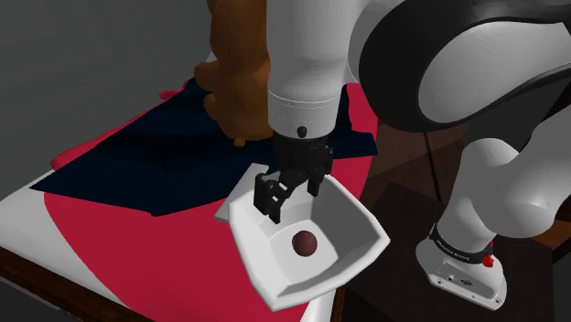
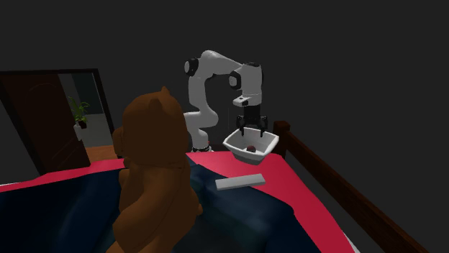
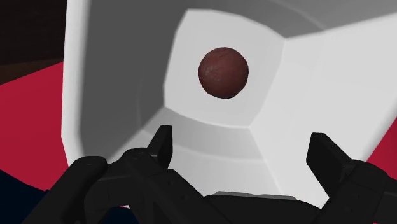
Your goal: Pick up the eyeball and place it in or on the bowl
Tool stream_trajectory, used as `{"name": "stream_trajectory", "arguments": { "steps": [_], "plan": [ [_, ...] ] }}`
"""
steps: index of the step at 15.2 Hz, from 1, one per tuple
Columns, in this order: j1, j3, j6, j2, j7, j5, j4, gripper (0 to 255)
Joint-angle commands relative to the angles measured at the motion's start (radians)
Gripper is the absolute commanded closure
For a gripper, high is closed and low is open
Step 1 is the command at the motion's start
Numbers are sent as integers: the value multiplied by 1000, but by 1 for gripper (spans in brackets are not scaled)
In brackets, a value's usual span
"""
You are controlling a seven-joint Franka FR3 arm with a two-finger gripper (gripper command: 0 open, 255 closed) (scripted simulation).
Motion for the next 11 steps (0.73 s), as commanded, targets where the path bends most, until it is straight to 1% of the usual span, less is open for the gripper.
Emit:
{"name": "stream_trajectory", "arguments": {
  "steps": [1,4,11],
  "plan": [
    [-1,-6,-34,-4,0,-3,30,0],
    [-5,-22,-127,-7,3,-11,120,0],
    [-5,-22,-127,-7,3,-11,120,0]
  ]
}}
